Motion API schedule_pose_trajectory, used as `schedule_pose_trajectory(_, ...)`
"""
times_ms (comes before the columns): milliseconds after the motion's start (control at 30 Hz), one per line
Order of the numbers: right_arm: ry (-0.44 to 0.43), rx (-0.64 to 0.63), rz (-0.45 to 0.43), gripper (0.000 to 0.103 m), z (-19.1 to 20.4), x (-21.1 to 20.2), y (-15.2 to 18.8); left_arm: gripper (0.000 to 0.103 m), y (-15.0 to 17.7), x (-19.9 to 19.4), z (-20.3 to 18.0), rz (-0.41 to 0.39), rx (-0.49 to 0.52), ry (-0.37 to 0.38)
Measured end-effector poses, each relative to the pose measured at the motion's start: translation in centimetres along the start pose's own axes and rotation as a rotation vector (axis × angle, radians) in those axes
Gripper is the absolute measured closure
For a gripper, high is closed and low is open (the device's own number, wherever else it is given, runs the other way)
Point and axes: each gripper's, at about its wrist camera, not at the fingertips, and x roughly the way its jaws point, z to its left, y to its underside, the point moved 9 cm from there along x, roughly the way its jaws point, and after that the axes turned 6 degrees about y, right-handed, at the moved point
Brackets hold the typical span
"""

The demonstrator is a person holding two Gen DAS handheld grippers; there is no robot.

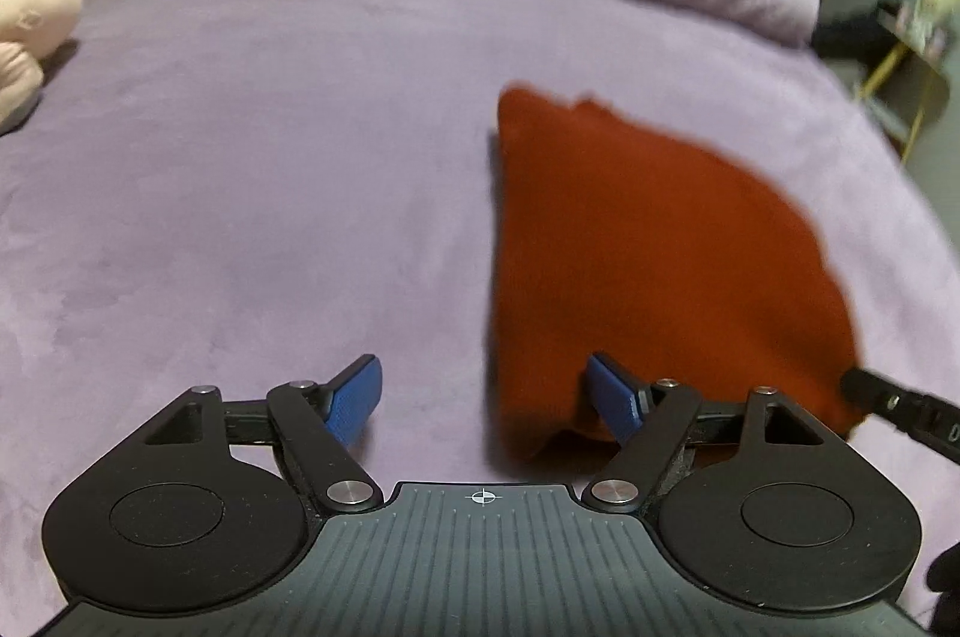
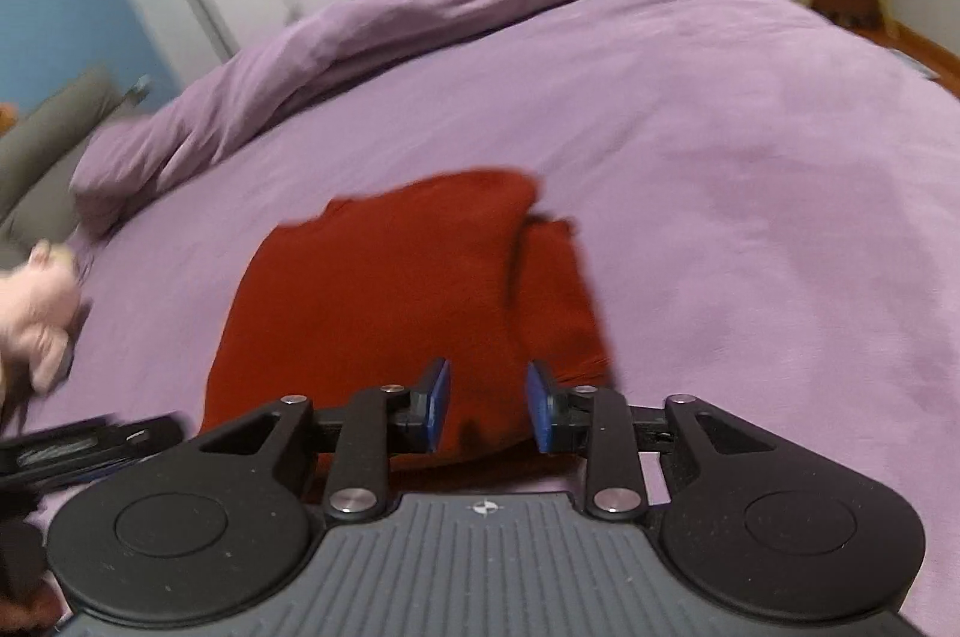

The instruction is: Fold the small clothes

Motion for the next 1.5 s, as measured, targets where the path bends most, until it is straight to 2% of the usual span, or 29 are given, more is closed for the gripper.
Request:
schedule_pose_trajectory(133,0.067,-0.091,0.051,0.089,-0.2,2.6,1.6,0.018,0.9,1.6,1.0,0.026,-0.050,0.037)
schedule_pose_trajectory(233,0.075,-0.155,0.056,0.092,0.0,2.8,1.6,0.017,1.2,1.9,1.4,0.029,-0.049,0.046)
schedule_pose_trajectory(467,0.094,-0.223,0.059,0.092,0.3,3.4,2.0,0.016,1.6,1.3,1.1,0.015,-0.009,0.005)
schedule_pose_trajectory(567,0.090,-0.259,0.048,0.092,0.3,3.0,2.3,0.015,1.5,0.7,0.9,0.030,-0.005,-0.021)
schedule_pose_trajectory(633,0.108,-0.285,0.074,0.091,0.3,2.3,2.6,0.015,1.9,-0.1,0.6,0.050,0.023,-0.036)
schedule_pose_trajectory(667,0.138,-0.292,0.107,0.080,0.3,1.9,2.9,0.016,2.2,-0.6,0.5,0.071,0.043,-0.046)
schedule_pose_trajectory(700,0.188,-0.287,0.169,0.075,-0.1,1.5,3.6,0.016,2.9,-1.0,0.4,0.106,0.064,-0.065)
schedule_pose_trajectory(733,0.201,-0.272,0.208,0.071,-0.3,1.0,4.5,0.016,3.5,-1.4,0.4,0.128,0.079,-0.089)
schedule_pose_trajectory(800,0.150,-0.251,0.226,0.056,-0.2,-0.6,6.2,0.013,4.8,-2.5,0.4,0.137,0.098,-0.105)
schedule_pose_trajectory(833,0.143,-0.252,0.235,0.045,-0.1,-1.3,6.8,0.010,5.5,-3.1,0.4,0.139,0.090,-0.107)
schedule_pose_trajectory(867,0.143,-0.254,0.247,0.038,0.0,-2.0,7.4,0.009,5.9,-3.6,0.5,0.138,0.075,-0.106)
schedule_pose_trajectory(967,0.123,-0.254,0.281,0.022,1.0,-3.5,7.9,0.007,6.2,-4.9,0.5,0.134,0.065,-0.127)
schedule_pose_trajectory(1033,0.141,-0.267,0.291,0.020,1.6,-4.2,7.2,0.007,5.5,-5.9,0.0,0.110,0.103,-0.142)
schedule_pose_trajectory(1133,0.180,-0.308,0.260,0.008,2.8,-5.0,6.0,0.007,4.2,-7.5,-1.0,0.042,0.160,-0.118)
schedule_pose_trajectory(1167,0.186,-0.326,0.249,0.007,3.2,-5.2,5.6,0.007,4.0,-7.8,-1.2,0.036,0.165,-0.103)
schedule_pose_trajectory(1333,0.203,-0.302,0.240,0.007,3.9,-5.5,4.1,0.007,3.3,-7.9,-1.8,0.096,0.133,-0.044)
schedule_pose_trajectory(1400,0.218,-0.277,0.250,0.007,3.9,-5.5,3.8,0.007,3.4,-7.2,-2.2,0.144,0.163,-0.059)
schedule_pose_trajectory(1500,0.245,-0.260,0.253,0.007,3.8,-5.3,3.4,0.007,3.6,-7.0,-2.4,0.145,0.191,-0.096)
